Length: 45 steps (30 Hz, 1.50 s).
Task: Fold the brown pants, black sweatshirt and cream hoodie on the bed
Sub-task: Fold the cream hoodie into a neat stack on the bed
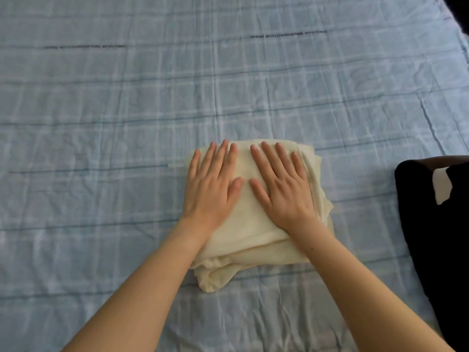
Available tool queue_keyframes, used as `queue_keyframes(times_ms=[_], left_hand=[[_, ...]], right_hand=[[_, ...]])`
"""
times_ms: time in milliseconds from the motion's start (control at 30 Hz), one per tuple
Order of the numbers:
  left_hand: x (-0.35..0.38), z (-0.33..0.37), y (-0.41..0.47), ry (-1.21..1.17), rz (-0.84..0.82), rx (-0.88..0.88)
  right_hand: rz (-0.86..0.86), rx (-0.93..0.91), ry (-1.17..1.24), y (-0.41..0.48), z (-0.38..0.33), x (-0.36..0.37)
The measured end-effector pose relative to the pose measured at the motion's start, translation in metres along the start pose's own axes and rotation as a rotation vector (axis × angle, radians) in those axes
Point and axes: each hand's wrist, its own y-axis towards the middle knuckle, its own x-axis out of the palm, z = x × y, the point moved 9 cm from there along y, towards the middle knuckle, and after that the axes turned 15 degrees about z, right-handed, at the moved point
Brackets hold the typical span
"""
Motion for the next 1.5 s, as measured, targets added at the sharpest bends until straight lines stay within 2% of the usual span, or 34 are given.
queue_keyframes(times_ms=[67, 167, 300, 500, 767, 833, 933, 1000, 1100, 1233, 1400, 1500], left_hand=[[0.013, -0.006, -0.011, -0.039, 0.028, 0.051], [0.02, -0.014, -0.011, -0.142, 0.038, 0.068], [0.022, -0.057, -0.037, -0.179, 0.031, -0.077], [0.043, -0.059, -0.045, -0.225, 0.086, -0.122], [0.015, -0.053, -0.04, -0.222, -0.102, -0.205], [0.006, -0.051, -0.038, -0.236, -0.104, -0.227], [-0.002, -0.051, -0.044, -0.381, -0.018, -0.305], [0.0, -0.051, -0.057, -0.534, 0.012, -0.439], [0.009, -0.05, -0.078, -0.775, 0.011, -0.641], [0.012, -0.051, -0.085, -0.839, -0.017, -0.622], [0.009, -0.055, -0.085, -0.961, -0.172, -0.742], [-0.014, -0.05, -0.081, -1.027, -0.192, -0.744]], right_hand=[[0.022, -0.081, 0.006, -0.013, 0.009, 0.01], [0.063, -0.084, 0.002, -0.018, 0.013, 0.011], [0.12, 0.005, -0.084, -0.045, 0.049, 0.001], [0.128, 0.041, 0.078, -0.054, 0.064, 0.027], [-0.01, 0.118, 0.148, -0.042, 0.054, 0.001], [0.005, 0.183, 0.205, -0.041, 0.059, -0.009], [-0.001, 0.408, 0.379, -0.05, 0.074, -0.013], [-0.042, 0.45, 0.514, -0.059, 0.075, -0.01], [-0.051, 0.467, 0.478, -0.067, 0.079, -0.011], [-0.065, 0.495, 0.446, -0.071, 0.08, -0.01], [-0.099, 0.666, 0.61, -0.083, 0.075, -0.016], [-0.11, 0.774, 0.716, -0.093, 0.066, -0.035]])
